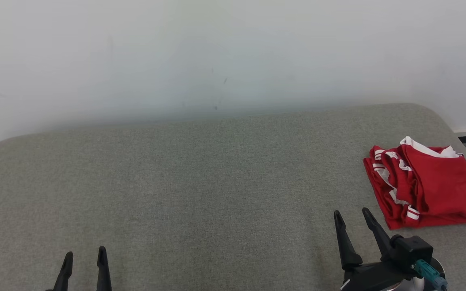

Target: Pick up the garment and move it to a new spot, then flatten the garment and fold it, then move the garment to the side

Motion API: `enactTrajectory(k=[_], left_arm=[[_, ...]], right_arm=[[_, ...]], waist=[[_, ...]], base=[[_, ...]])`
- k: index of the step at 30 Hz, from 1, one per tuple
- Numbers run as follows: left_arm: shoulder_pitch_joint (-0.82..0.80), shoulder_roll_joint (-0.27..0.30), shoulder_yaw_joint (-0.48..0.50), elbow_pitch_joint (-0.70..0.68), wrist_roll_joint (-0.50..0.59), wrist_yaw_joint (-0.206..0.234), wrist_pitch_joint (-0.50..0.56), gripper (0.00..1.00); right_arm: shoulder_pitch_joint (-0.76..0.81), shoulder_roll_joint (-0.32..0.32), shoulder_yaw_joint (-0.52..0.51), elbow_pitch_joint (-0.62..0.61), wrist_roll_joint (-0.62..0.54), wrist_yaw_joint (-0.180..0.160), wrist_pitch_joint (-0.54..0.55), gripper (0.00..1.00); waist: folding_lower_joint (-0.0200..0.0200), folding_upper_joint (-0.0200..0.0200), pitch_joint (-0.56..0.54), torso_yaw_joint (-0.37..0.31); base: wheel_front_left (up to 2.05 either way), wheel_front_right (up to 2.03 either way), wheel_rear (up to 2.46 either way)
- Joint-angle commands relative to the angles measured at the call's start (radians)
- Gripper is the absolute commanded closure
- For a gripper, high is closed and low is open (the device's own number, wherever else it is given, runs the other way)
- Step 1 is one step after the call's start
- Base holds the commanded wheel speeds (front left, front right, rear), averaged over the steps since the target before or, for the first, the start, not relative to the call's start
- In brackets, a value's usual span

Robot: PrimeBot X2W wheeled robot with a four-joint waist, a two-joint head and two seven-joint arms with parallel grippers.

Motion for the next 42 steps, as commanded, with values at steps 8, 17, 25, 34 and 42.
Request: enactTrajectory(k=[8, 17, 25, 34, 42], left_arm=[[0.007, -0.004, -0.002, 0.023, -0.007, 0.001, 0.005, 1.00], [-0.005, -0.007, 0.005, 0.060, -0.136, -0.006, 0.047, 1.00], [-0.025, -0.006, 0.004, 0.062, -0.280, -0.013, 0.081, 1.00], [-0.048, -0.005, 0.006, 0.067, -0.424, -0.021, 0.118, 1.00], [-0.067, -0.004, 0.009, 0.072, -0.541, -0.027, 0.149, 1.00]], right_arm=[[0.014, 0.002, 0.000, 0.029, 0.009, 0.000, 0.001, 1.00], [0.033, 0.004, -0.024, 0.040, 0.134, 0.000, 0.035, 1.00], [0.031, 0.006, -0.047, 0.020, 0.276, 0.000, 0.069, 1.00], [0.027, 0.009, -0.071, 0.002, 0.420, 0.000, 0.104, 1.00], [0.024, 0.011, -0.091, -0.013, 0.536, -0.001, 0.132, 1.00]], waist=[[0.0000, 0.0000, 0.002, 0.001], [0.0000, 0.0000, 0.005, 0.003], [0.0000, 0.0000, 0.009, 0.006], [0.0000, 0.0000, 0.014, 0.009], [0.0000, 0.0000, 0.018, 0.012]], base=[[0.00, 0.00, 0.00], [0.00, 0.00, 0.00], [0.00, 0.00, 0.00], [0.00, 0.00, 0.00], [0.00, 0.00, 0.00]])
